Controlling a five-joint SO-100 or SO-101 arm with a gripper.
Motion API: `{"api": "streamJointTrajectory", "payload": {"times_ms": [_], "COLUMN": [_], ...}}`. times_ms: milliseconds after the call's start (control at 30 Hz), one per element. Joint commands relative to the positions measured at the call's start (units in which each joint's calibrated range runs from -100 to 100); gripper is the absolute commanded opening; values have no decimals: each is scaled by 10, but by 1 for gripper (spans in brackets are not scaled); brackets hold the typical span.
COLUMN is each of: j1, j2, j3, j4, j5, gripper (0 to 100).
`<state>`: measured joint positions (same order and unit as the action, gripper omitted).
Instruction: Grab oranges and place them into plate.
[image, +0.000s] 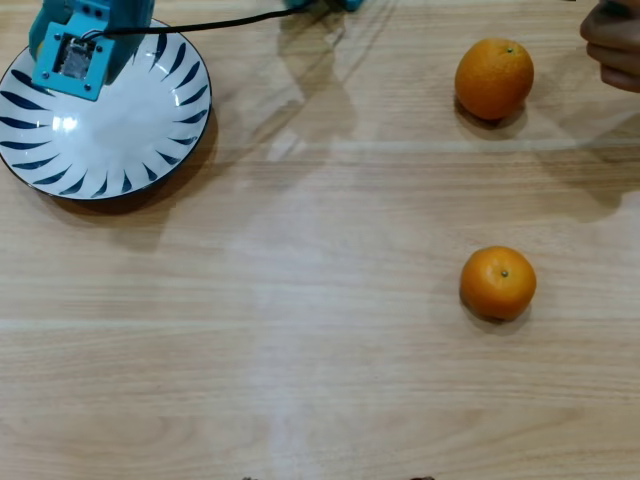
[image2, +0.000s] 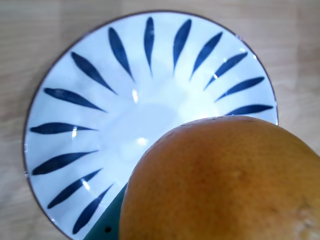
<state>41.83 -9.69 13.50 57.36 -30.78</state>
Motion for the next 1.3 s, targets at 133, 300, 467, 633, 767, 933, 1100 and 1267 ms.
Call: {"api": "streamJointTrajectory", "payload": {"times_ms": [133,300,467,633,767,933,1100,1267], "j1": [45,57,59,55,51,44,29,7], "j2": [53,78,86,82,82,81,81,79], "j3": [-9,-11,-11,-13,-11,-10,-10,-13], "j4": [-27,-27,-27,-24,-21,-19,-19,8], "j5": [12,12,13,12,9,7,7,-15], "gripper": [20,20,30,32,35,47,48,41]}}
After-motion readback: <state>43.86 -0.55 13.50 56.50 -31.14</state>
